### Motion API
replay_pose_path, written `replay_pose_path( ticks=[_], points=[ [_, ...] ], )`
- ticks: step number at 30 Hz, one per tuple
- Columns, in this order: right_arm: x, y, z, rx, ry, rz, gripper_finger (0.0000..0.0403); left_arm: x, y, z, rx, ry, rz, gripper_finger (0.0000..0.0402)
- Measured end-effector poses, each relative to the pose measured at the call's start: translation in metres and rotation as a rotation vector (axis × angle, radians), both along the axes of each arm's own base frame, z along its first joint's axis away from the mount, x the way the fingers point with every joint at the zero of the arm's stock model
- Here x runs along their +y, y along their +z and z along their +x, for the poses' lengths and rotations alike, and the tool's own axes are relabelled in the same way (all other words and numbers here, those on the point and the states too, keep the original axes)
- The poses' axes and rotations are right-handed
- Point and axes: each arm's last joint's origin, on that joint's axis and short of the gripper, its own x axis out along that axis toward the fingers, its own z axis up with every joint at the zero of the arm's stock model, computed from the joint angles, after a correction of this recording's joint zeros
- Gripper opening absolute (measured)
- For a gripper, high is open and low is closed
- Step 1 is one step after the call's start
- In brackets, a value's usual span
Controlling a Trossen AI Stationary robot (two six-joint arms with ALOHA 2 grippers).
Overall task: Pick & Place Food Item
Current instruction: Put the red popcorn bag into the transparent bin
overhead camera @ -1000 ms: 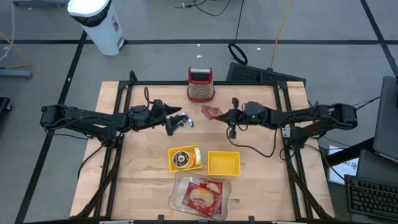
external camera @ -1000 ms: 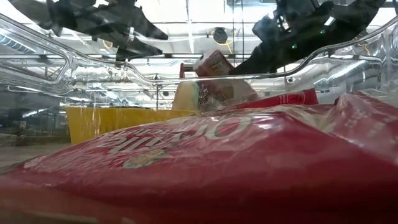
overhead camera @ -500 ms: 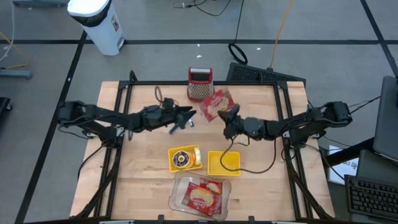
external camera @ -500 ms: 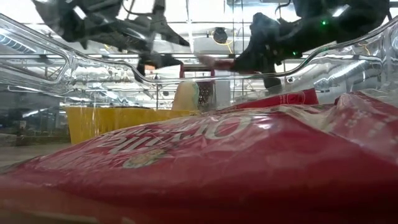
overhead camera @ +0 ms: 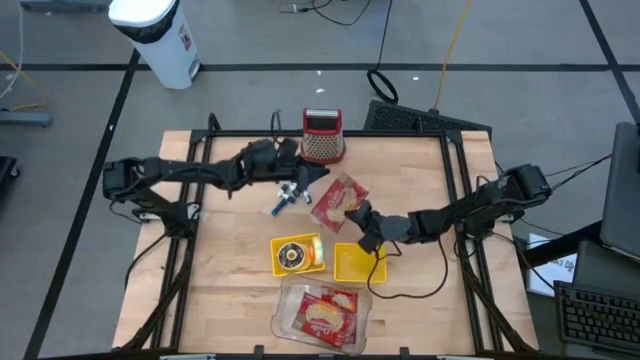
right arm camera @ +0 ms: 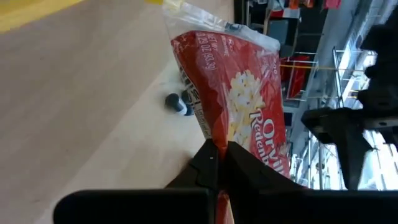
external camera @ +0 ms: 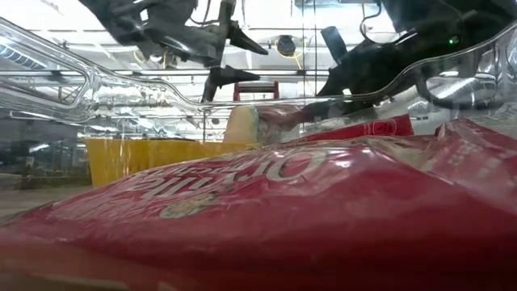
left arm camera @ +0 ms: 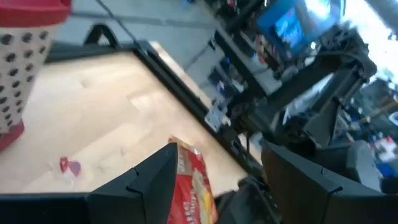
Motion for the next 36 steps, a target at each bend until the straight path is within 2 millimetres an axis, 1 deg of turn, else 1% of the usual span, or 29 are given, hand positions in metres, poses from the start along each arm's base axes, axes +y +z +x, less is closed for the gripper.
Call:
replay_pose_path(
  ticks=[4,7,9,13,16,19,22,24,26,28,32,33,34,36],
  points=[
    [0.003,0.001,0.0,-0.01,0.014,-0.004,0.0004,0.008,0.005,0.004,0.099,-0.043,-0.015,0.0234],
    [0.005,0.002,0.0,0.01,0.056,-0.048,0.0004,0.013,0.009,0.012,0.105,-0.075,-0.018,0.0234],
    [0.008,0.005,0.002,0.01,0.077,-0.075,0.0004,0.016,0.004,0.016,0.132,-0.117,-0.053,0.0234],
    [0.01,0.015,0.008,-0.021,0.084,-0.082,0.0004,0.018,-0.005,0.035,0.15,-0.211,-0.1,0.0234],
    [0.01,0.017,0.01,-0.023,0.083,-0.094,0.0004,0.02,-0.011,0.049,0.153,-0.23,-0.11,0.0234],
    [0.01,0.018,0.011,-0.028,0.082,-0.092,0.0004,0.023,-0.017,0.057,0.168,-0.23,-0.116,0.0234],
    [0.01,0.017,0.01,-0.02,0.066,-0.089,0.0004,0.025,-0.014,0.058,0.159,-0.268,-0.11,0.0228],
    [0.01,0.017,0.01,-0.026,0.048,-0.082,0.0004,0.026,-0.013,0.058,0.153,-0.293,-0.111,0.0209],
    [0.009,0.017,0.01,-0.029,0.044,-0.072,0.0004,0.026,-0.013,0.057,0.155,-0.308,-0.119,0.0177],
    [0.01,0.017,0.01,-0.026,0.046,-0.071,0.0004,0.028,-0.013,0.056,0.152,-0.329,-0.129,0.0135],
    [0.01,0.017,0.01,-0.03,0.046,-0.064,0.0004,0.032,-0.014,0.054,0.155,-0.347,-0.136,0.0035],
    [0.01,0.017,0.01,-0.035,0.043,-0.055,0.0004,0.032,-0.014,0.054,0.155,-0.349,-0.134,0.002],
    [0.01,0.017,0.01,-0.04,0.04,-0.044,0.0004,0.034,-0.014,0.054,0.153,-0.349,-0.132,0.0015],
    [0.01,0.017,0.01,-0.056,0.029,-0.009,0.0004,0.036,-0.013,0.052,0.149,-0.348,-0.125,0.0018]
  ],
)
